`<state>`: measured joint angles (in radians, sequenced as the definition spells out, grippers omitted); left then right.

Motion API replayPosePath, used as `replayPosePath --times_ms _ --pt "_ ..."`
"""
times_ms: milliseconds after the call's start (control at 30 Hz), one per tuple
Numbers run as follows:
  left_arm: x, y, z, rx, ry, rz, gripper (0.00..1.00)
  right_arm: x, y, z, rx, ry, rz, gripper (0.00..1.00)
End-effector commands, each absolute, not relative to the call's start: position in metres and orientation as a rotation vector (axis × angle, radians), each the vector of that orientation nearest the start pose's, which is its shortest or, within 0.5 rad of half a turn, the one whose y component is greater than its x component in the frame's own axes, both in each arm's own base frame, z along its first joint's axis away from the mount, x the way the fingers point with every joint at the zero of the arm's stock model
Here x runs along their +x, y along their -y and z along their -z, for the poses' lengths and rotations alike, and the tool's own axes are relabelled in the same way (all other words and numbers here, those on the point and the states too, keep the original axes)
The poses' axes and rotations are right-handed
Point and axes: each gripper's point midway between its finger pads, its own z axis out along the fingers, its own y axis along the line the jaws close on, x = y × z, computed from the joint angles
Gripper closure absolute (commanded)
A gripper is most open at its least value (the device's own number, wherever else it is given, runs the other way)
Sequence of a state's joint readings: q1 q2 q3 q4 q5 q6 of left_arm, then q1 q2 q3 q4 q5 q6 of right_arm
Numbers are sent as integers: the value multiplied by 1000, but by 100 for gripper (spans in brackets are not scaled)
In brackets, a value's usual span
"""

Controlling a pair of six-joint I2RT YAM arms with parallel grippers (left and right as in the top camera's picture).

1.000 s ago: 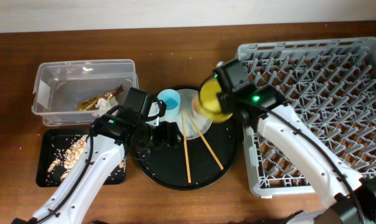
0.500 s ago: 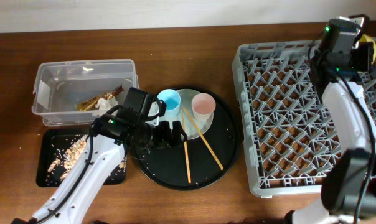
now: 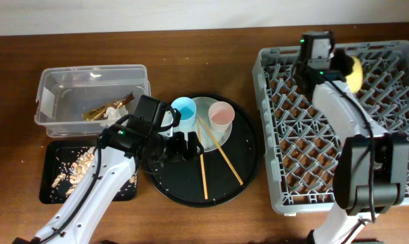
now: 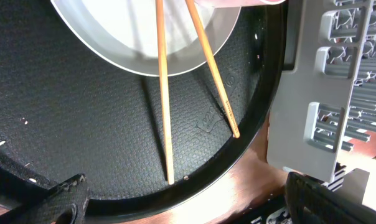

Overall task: Sort waste into correct bins and load items into the dishwasher rack
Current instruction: 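Place the yellow bowl in the rack's far corner, right gripper, then reach the right gripper to the pink cup and grasp it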

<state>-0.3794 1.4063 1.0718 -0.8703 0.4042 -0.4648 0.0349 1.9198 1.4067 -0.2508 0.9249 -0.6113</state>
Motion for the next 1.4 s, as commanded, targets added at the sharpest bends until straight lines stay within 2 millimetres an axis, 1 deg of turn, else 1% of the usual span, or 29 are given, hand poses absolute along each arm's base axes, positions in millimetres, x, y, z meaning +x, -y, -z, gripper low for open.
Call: replayPosePath --times_ms 0,100,133,233,267,333,367,400,467,500,533,567,600,633,667,700,733,800,867,900,967,1000,1033,1133,1167,1200,1267,1333,1367 --pt "267 178 -141 4 -2850 762 1 491 95 -151 -364 -2343 1297 65" --pt "267 178 -141 4 -2850 762 1 489 85 -146 -414 -2363 1273 53" --pt "267 178 -141 4 -2850 762 1 492 79 -147 -419 -2347 1266 51" --pt "267 178 -141 4 -2850 762 1 495 65 -152 -423 -2320 1240 51" --pt "267 178 -141 4 -2850 762 1 497 58 -156 -366 -2304 1186 51" --pt "267 178 -141 4 -2850 762 1 496 53 -167 -268 -2277 1119 51" --pt "267 178 -141 4 -2850 762 1 496 47 -174 -257 -2274 1042 52" --pt "267 178 -141 4 -2850 762 1 494 37 -183 -245 -2272 922 52" --pt "267 178 -141 4 -2850 762 1 486 9 -208 -197 -2256 613 52" --pt "267 178 -141 4 -2850 762 1 479 -12 -223 -181 -2245 413 51" --pt "267 178 -141 4 -2850 762 1 473 -23 -229 -182 -2245 316 51" --pt "265 181 -142 4 -2852 786 1 458 -45 -237 -203 -2261 123 48" --pt "266 181 -143 6 -2849 794 1 451 -54 -238 -219 -2274 51 48" --pt "265 181 -142 4 -2855 789 1 435 -72 -240 -227 -2306 -99 48" --pt "268 178 -144 -16 -2844 796 1 421 -84 -239 -209 -2346 -220 48" --pt "274 167 -147 -69 -2833 791 1 402 -101 -236 -202 -2402 -377 48" --pt "284 150 -150 -161 -2808 783 1 383 -121 -232 -258 -2446 -533 49" --pt "293 122 -152 -342 -2783 768 1 366 -137 -229 -305 -2488 -640 51" --pt "302 75 -152 -582 -2736 757 1 351 -160 -225 -385 -2514 -674 52" --pt "302 58 -151 -667 -2721 742 1 346 -170 -225 -421 -2512 -685 52" --pt "301 37 -149 -770 -2702 721 1 338 -188 -225 -487 -2510 -704 53" --pt "300 32 -148 -797 -2696 716 1 334 -195 -223 -513 -2513 -708 53" --pt "299 27 -148 -821 -2693 713 1 331 -202 -217 -542 -2527 -682 56" --pt "299 26 -148 -827 -2690 712 1 329 -215 -195 -603 -2575 -574 60" --pt "299 26 -148 -827 -2690 712 1 331 -216 -188 -612 -2585 -512 61" --pt "299 26 -148 -827 -2690 712 1 337 -211 -184 -591 -2587 -428 62" --pt "299 26 -148 -827 -2690 712 1 351 -198 -178 -476 -2599 -306 62" --pt "299 26 -148 -827 -2690 712 1 353 -199 -173 -478 -2606 -303 64" --pt "299 26 -148 -827 -2690 712 1 353 -200 -169 -481 -2616 -303 66"
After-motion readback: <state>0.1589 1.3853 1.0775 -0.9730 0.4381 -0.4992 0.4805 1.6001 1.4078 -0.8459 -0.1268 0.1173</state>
